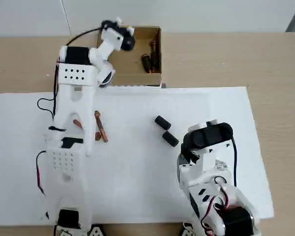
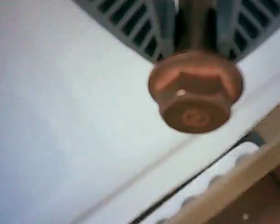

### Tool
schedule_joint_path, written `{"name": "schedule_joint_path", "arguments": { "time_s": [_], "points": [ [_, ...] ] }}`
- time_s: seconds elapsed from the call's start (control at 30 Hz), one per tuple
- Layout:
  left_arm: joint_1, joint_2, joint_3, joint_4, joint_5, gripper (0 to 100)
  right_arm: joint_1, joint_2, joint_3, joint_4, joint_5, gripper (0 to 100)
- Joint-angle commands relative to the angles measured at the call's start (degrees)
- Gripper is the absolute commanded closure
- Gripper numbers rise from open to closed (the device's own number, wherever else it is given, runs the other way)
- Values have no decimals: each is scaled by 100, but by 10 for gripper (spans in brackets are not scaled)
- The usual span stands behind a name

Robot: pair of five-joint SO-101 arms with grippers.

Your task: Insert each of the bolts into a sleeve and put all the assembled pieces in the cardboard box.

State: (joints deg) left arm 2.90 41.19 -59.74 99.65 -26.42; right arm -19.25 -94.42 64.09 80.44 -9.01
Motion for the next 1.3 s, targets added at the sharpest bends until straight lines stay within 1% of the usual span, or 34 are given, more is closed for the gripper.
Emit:
{"name": "schedule_joint_path", "arguments": {
  "time_s": [0.0, 0.37, 0.47, 0.6, 0.77, 0.97, 1.03, 1.13, 1.27],
  "points": [
    [255, -1169, 470, 88, 123, 995, -48, -22, -457, 48, 79, 996],
    [993, -4167, 4040, 70, 123, 995, -57, -22, -475, 207, 88, 996],
    [1099, -4853, 4910, -158, 229, 995, -57, -22, -448, 207, 185, 996],
    [1064, -5802, 5974, -879, 765, 995, -57, -22, -448, 207, 492, 996],
    [1090, -6954, 7512, -1837, 1081, 995, -66, -22, -141, 127, 571, 996],
    [1064, -8378, 9376, -3323, 1591, 995, -75, -31, 264, -558, 818, 996],
    [1055, -8844, 9895, -3763, 1864, 995, -198, -31, 457, -760, 1002, 996],
    [1055, -9468, 10554, -4237, 2312, 995, -488, -31, 730, -1059, 1073, 996],
    [1055, -10136, 11257, -4624, 2831, 995, -813, -31, 1020, -1578, 1099, 996]
  ]
}}
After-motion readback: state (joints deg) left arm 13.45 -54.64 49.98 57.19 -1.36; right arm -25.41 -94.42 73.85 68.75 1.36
